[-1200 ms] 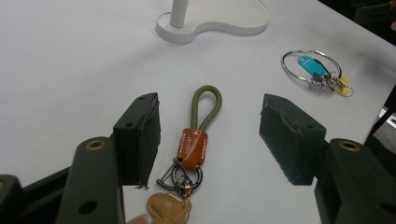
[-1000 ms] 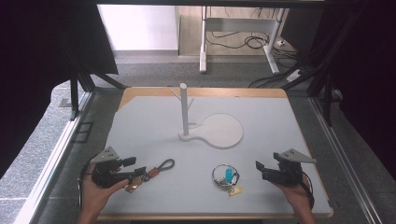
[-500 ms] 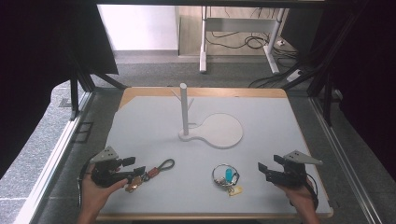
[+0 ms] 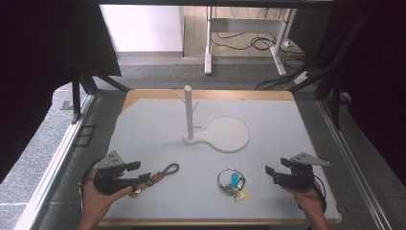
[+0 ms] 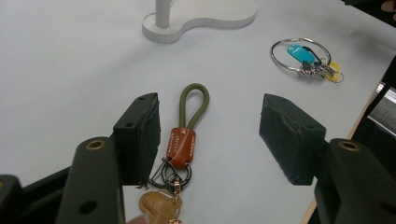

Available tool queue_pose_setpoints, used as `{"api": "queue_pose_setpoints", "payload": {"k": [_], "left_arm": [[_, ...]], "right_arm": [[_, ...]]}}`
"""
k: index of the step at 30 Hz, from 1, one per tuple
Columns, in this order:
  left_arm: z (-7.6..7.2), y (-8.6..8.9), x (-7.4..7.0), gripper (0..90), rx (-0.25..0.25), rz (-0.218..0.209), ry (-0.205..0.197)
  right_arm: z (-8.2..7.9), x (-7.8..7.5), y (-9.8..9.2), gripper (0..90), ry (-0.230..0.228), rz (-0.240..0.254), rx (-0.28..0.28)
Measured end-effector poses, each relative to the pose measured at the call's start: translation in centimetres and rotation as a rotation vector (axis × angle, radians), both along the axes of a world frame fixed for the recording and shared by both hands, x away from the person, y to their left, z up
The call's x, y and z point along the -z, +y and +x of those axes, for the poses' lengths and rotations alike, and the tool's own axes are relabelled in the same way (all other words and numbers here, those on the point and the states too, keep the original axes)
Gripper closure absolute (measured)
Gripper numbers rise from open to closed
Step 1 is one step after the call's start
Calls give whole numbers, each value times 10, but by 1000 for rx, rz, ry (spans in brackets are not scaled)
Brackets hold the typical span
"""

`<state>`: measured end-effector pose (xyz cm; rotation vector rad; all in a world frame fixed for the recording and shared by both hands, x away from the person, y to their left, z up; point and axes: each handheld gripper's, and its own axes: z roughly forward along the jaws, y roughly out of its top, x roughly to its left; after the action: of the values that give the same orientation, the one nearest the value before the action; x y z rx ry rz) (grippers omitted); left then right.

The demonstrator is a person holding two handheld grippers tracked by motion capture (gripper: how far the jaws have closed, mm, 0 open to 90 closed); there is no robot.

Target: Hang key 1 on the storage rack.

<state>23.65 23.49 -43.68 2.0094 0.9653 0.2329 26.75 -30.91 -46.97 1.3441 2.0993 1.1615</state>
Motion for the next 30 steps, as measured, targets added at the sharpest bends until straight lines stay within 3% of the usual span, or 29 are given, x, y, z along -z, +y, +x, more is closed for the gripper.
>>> {"api": "queue_pose_setpoints", "payload": {"k": [4,12,15,20,25,30], "left_arm": [[5,1,0,388,11,21,36],[15,-1,-14,387,63,64,91],[19,-4,-18,387,90,117,114],[28,-11,-21,388,132,157,170],[41,-19,-18,392,152,236,215],[50,-28,-13,399,176,288,253]], "right_arm": [[1,-1,-3,275,-2,0,4],[0,0,-4,282,6,-11,8],[-1,0,-3,286,8,-18,0],[-1,2,-5,289,14,-25,-1],[-2,5,-6,291,26,-31,0],[-2,6,-6,292,31,-34,-2]]}}
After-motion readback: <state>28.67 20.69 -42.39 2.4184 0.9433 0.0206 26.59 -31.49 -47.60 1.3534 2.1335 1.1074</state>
